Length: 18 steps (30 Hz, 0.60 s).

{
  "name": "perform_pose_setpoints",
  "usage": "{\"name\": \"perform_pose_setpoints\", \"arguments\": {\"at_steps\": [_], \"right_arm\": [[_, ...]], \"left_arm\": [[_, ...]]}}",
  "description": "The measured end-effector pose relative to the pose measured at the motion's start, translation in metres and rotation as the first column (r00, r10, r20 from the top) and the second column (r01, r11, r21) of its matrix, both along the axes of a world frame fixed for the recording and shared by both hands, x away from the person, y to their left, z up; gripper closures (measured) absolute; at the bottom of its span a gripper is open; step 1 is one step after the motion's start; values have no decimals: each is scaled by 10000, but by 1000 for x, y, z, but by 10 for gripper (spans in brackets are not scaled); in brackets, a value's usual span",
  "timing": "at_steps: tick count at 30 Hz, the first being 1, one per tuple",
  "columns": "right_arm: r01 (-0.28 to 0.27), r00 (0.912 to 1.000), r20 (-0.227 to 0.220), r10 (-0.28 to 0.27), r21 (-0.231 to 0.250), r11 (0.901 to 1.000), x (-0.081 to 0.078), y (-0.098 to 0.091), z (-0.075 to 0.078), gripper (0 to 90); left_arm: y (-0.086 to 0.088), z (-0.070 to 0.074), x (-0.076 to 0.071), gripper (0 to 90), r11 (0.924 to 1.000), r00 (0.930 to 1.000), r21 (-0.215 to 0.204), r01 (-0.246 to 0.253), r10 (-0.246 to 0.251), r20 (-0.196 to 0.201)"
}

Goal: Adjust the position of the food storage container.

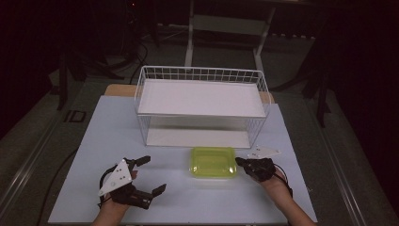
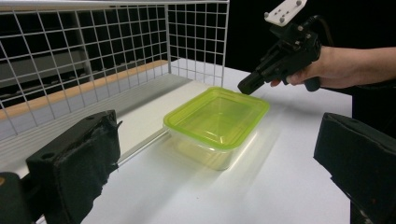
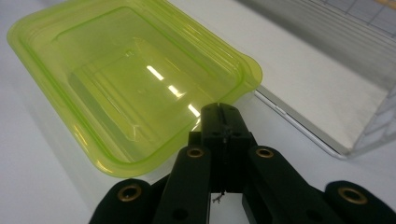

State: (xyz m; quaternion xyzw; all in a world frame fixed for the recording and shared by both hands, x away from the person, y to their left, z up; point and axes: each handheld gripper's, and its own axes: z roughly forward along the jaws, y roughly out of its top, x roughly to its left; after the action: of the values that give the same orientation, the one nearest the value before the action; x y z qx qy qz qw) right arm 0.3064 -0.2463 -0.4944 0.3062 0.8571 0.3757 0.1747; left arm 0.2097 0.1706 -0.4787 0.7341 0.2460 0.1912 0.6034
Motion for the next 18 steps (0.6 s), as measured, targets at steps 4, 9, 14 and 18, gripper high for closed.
{"name": "perform_pose_setpoints", "arguments": {"at_steps": [4, 9, 14, 18], "right_arm": [[-101, 9999, -19, 101, 64, 9999, 2, 5, 0, 900], [-229, 9997, -42, 229, 122, 9997, 4, 15, -1, 900], [-491, 9988, -2, 491, 102, 9987, 6, 28, -1, 900], [-643, 9979, 51, 643, 45, 9979, 7, 36, -2, 900]], "left_arm": [[-1, 0, 0, 10, 10000, 10000, -8, 34, -34, -10], [-2, -1, 0, 9, 10000, 10000, 24, 66, -66, -56], [-2, -1, -1, 10, 10000, 10000, 23, 79, -79, -49], [-3, -1, -1, 10, 10000, 9999, 27, 91, -91, -77]]}}
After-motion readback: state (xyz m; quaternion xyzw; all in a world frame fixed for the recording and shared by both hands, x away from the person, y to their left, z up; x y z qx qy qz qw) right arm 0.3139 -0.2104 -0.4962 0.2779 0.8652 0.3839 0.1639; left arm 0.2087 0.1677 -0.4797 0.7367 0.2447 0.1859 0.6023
